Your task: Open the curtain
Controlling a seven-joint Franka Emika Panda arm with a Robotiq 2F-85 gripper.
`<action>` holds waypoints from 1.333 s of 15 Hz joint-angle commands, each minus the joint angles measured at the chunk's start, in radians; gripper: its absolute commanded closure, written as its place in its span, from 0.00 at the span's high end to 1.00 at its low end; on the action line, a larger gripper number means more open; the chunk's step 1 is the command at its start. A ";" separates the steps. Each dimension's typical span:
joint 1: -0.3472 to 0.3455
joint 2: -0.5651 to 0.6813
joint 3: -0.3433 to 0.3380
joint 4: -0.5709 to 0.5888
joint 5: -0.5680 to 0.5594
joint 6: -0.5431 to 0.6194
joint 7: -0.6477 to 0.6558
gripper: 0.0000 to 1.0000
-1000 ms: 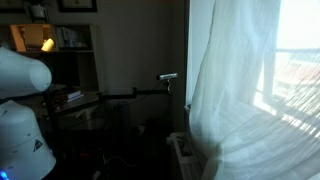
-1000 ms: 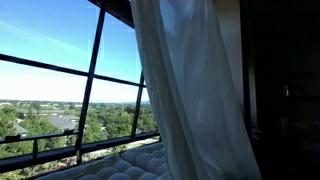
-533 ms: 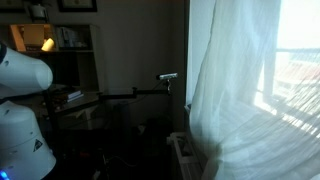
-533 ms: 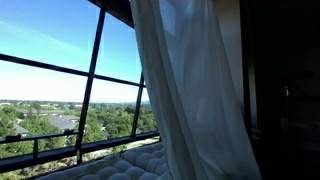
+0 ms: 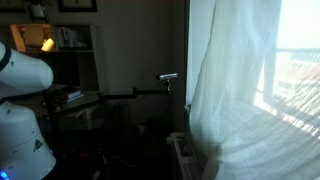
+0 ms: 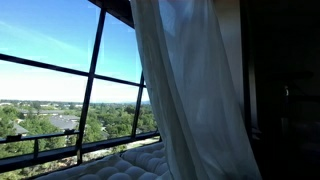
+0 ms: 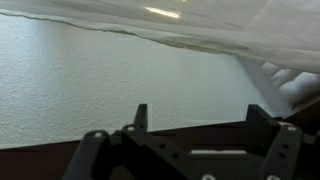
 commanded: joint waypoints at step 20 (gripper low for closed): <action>-0.075 -0.292 -0.134 0.062 -0.133 -0.105 -0.065 1.00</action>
